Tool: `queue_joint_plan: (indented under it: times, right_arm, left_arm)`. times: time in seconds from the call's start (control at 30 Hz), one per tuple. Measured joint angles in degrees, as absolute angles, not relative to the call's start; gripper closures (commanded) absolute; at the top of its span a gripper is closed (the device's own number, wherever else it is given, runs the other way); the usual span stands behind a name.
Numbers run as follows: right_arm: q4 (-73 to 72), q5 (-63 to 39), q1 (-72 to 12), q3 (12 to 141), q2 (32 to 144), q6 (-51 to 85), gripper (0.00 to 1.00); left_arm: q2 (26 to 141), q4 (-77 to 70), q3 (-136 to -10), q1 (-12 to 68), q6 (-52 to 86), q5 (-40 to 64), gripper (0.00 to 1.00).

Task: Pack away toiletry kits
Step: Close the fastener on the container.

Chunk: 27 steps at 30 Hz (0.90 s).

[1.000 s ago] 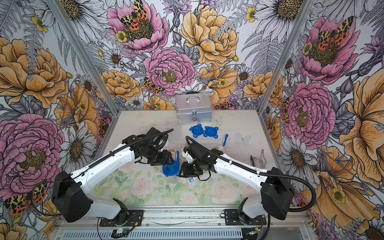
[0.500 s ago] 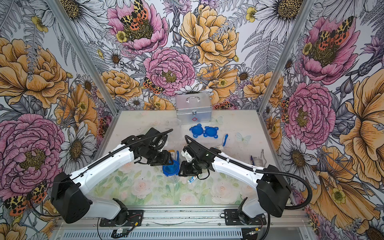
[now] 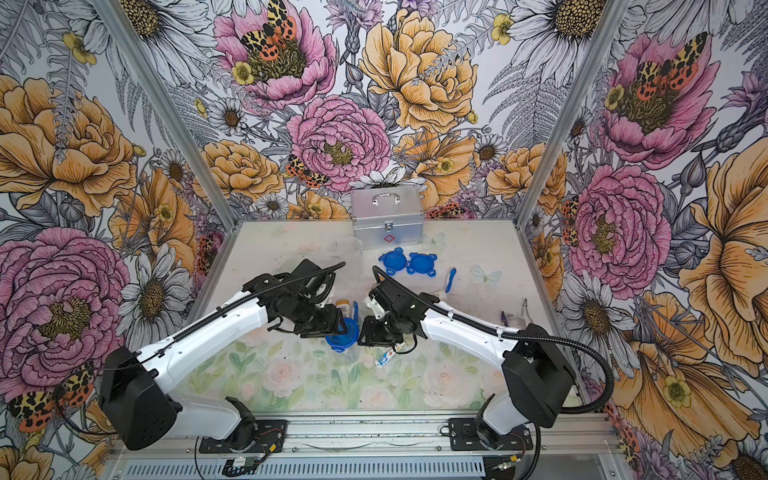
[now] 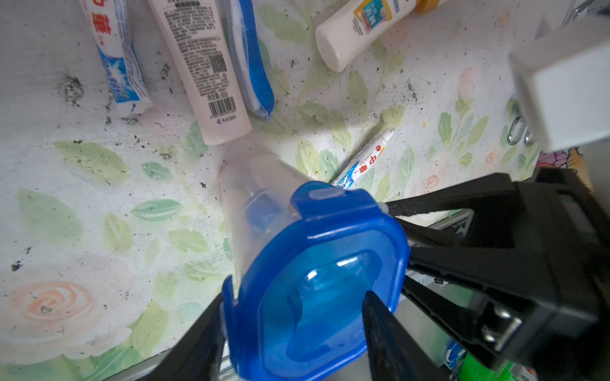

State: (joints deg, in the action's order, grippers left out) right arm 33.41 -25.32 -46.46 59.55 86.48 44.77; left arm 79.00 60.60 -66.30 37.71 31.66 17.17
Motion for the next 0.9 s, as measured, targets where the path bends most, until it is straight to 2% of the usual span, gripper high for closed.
queue_joint_plan:
  times: [0.13, 0.4, 0.53, 0.9]
  right_arm:
    - [31.9, -25.3, -46.5, 58.9, 86.5, 45.4, 0.63]
    - [27.3, -26.0, -46.0, 52.8, 83.0, 46.7, 0.61]
    - [27.8, -26.4, -43.7, 49.8, 80.0, 47.1, 0.56]
    - [32.0, -23.9, -36.6, 48.3, 70.3, 46.8, 0.15]
  left_arm:
    - [78.3, 60.6, -65.6, 37.8, 32.6, 17.3, 0.32]
    - [77.3, 60.6, -65.2, 38.8, 34.3, 17.0, 0.02]
    - [77.2, 63.4, -66.9, 39.9, 34.6, 13.8, 0.01]
    - [82.3, 69.9, -81.0, 48.6, 38.7, 0.5, 0.01]
